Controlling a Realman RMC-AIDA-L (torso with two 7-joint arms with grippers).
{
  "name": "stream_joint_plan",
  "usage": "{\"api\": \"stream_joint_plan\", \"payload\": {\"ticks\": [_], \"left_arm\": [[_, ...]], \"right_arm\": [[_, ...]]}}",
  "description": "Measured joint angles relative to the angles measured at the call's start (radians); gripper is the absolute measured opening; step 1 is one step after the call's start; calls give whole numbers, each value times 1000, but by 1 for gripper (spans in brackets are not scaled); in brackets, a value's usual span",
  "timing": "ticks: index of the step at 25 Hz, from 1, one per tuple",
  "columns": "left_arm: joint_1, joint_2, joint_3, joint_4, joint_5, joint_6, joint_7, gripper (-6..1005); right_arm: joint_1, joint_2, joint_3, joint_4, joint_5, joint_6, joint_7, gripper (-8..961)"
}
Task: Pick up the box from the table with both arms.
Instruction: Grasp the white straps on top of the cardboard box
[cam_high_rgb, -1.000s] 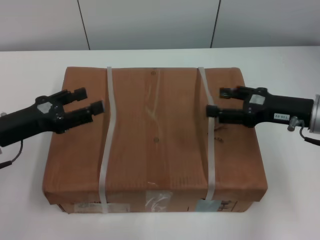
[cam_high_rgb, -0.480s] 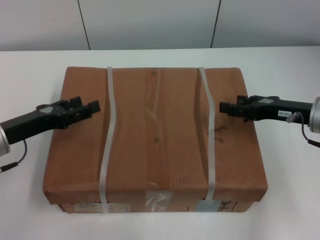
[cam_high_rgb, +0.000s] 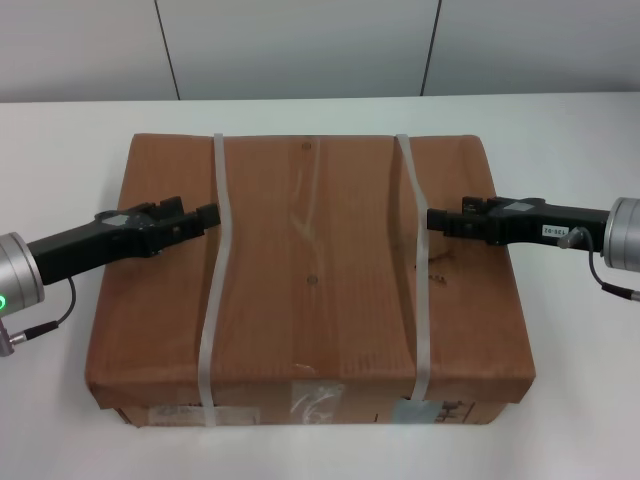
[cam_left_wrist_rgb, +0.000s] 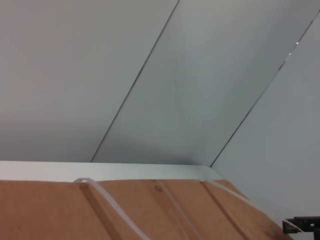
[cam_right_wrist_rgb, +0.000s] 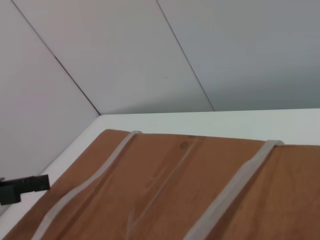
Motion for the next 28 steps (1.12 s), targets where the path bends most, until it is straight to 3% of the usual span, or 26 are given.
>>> {"api": "stream_joint_plan", "payload": {"ticks": [4,17,28], "left_arm": [[0,0,0,2,8,-21,-4,801],[-14,0,0,24,69,-78,-40,800],[-57,-2,0,72,157,-119,-73,799]], "right_arm": [[7,2,-5,0,0,-1,3,866],[65,41,-69,55,-5,29,10,865],[83,50,-78,55,-6,34,8,867]]}}
